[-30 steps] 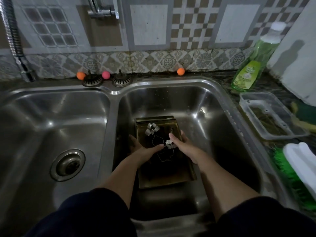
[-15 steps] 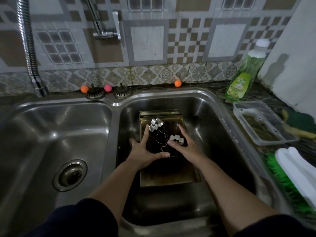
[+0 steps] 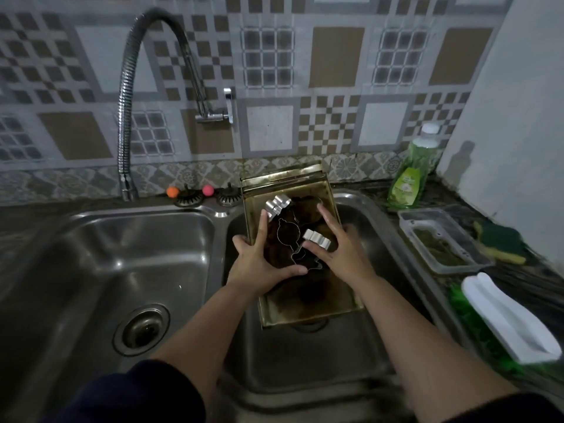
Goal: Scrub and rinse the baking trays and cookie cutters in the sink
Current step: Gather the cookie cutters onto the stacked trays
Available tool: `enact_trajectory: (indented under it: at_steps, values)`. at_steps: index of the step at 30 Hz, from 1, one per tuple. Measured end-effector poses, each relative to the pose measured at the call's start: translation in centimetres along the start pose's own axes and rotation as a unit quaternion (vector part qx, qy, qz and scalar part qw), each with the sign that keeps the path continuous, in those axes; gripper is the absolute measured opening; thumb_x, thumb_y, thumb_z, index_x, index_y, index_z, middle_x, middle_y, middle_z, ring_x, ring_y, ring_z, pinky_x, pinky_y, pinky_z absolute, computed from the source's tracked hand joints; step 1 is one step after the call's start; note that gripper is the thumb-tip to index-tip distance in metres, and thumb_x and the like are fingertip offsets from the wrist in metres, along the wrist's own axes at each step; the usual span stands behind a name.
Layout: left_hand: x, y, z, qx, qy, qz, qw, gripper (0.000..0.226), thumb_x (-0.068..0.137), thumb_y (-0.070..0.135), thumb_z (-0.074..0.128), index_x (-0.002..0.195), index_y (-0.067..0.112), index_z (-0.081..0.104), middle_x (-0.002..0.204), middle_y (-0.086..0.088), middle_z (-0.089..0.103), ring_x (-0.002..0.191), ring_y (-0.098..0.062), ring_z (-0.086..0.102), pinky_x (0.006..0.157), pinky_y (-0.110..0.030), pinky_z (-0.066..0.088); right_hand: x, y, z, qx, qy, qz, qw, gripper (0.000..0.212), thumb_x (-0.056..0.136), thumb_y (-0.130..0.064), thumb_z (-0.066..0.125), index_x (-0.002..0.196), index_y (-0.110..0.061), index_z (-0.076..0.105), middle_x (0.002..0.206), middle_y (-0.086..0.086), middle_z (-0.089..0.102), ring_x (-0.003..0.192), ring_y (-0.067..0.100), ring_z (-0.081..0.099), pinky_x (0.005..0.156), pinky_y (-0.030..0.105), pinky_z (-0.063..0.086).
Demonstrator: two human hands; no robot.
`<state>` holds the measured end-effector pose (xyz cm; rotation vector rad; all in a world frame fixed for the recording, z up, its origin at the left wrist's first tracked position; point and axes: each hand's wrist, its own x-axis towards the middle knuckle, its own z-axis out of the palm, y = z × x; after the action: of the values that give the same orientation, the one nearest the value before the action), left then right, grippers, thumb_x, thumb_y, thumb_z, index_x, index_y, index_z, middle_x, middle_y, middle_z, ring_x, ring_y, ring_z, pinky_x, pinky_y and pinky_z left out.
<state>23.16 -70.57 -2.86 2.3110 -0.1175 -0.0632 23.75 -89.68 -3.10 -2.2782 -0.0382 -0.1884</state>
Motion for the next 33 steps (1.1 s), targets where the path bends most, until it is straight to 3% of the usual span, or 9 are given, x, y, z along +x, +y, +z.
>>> enact_trajectory:
  at_steps: [6, 10, 13, 19, 22, 25, 29, 33]
  values:
    - [-0.7, 1.7, -1.7, -0.032, 0.046, 0.024, 0.998, 0.133, 0.049, 0.067, 0.079, 0.134, 0.064, -0.023, 0.141, -0.009, 0.010, 0.133, -0.039, 0.036, 0.101, -0.043, 0.043, 0.6, -3.1, -2.1, -0.040, 0.030, -0.078, 0.996, 0.084, 0.071, -0.070, 0.059, 0.138, -0.068, 0.008, 0.154, 0.010, 0.026, 0.133, 0.031, 0.040, 0.103, 0.047, 0.041]
    - [-0.9, 2.9, -2.9, -0.026, 0.080, 0.053, 0.995, 0.132, 0.053, 0.065, 0.078, 0.133, 0.062, -0.026, 0.147, -0.015, 0.004, 0.136, -0.042, 0.031, 0.103, -0.045, 0.041, 1.0, -5.0, -3.2, -0.085, 0.065, -0.117, 0.987, 0.086, 0.070, -0.068, 0.056, 0.142, -0.062, 0.009, 0.139, 0.015, 0.035, 0.116, 0.027, 0.051, 0.093, 0.041, 0.048]
    - [-0.9, 3.3, -3.6, -0.029, 0.098, 0.065, 0.993, 0.132, 0.051, 0.068, 0.076, 0.135, 0.060, -0.024, 0.146, -0.019, 0.006, 0.133, -0.046, 0.032, 0.103, -0.046, 0.040, 1.2, -6.3, -3.9, -0.096, 0.069, -0.127, 0.985, 0.084, 0.068, -0.070, 0.054, 0.138, -0.067, 0.007, 0.144, 0.018, 0.029, 0.122, 0.032, 0.048, 0.096, 0.048, 0.048]
    - [-0.5, 3.8, -4.2, -0.037, 0.100, 0.067, 0.992, 0.131, 0.053, 0.067, 0.076, 0.140, 0.056, -0.020, 0.147, -0.014, 0.001, 0.136, -0.042, 0.029, 0.107, -0.041, 0.036, 1.3, -7.8, -5.1, -0.139, 0.089, -0.158, 0.974, 0.084, 0.075, -0.062, 0.062, 0.137, -0.066, 0.006, 0.140, 0.014, 0.028, 0.122, 0.030, 0.047, 0.089, 0.042, 0.052]
    - [-0.6, 3.9, -4.1, -0.043, 0.091, 0.062, 0.993, 0.132, 0.053, 0.066, 0.078, 0.138, 0.057, -0.021, 0.147, -0.013, 0.004, 0.137, -0.040, 0.029, 0.107, -0.042, 0.036, 1.3, -7.4, -5.0, -0.111, 0.083, -0.147, 0.979, 0.084, 0.074, -0.062, 0.061, 0.139, -0.064, 0.009, 0.139, 0.012, 0.030, 0.124, 0.027, 0.044, 0.096, 0.044, 0.047]
    - [-0.8, 3.7, -4.2, -0.033, 0.086, 0.055, 0.994, 0.139, 0.043, 0.072, 0.076, 0.133, 0.059, -0.028, 0.147, -0.014, 0.007, 0.135, -0.038, 0.033, 0.107, -0.045, 0.038, 0.8, -6.3, -4.2, -0.058, 0.078, -0.121, 0.988, 0.084, 0.073, -0.065, 0.060, 0.141, -0.061, 0.012, 0.126, 0.008, 0.038, 0.112, 0.021, 0.046, 0.097, 0.041, 0.045]
    - [-0.8, 3.2, -3.9, -0.009, 0.076, 0.042, 0.996, 0.149, 0.044, 0.066, 0.083, 0.127, 0.056, -0.040, 0.150, -0.017, 0.007, 0.136, -0.038, 0.033, 0.104, -0.048, 0.039, 0.3, -4.4, -2.6, -0.012, 0.060, -0.076, 0.995, 0.083, 0.070, -0.072, 0.055, 0.139, -0.065, 0.009, 0.146, 0.013, 0.034, 0.136, 0.032, 0.035, 0.105, 0.050, 0.038]
    - [-1.1, 2.8, -3.1, 0.048, 0.061, 0.014, 0.997, 0.147, 0.046, 0.066, 0.082, 0.130, 0.055, -0.038, 0.153, -0.018, 0.004, 0.132, -0.040, 0.039, 0.097, -0.047, 0.045, -0.6, -2.6, -0.8, 0.027, 0.046, -0.021, 0.998, 0.081, 0.075, -0.068, 0.056, 0.138, -0.066, 0.006, 0.149, 0.013, 0.030, 0.136, 0.032, 0.033, 0.103, 0.050, 0.036]
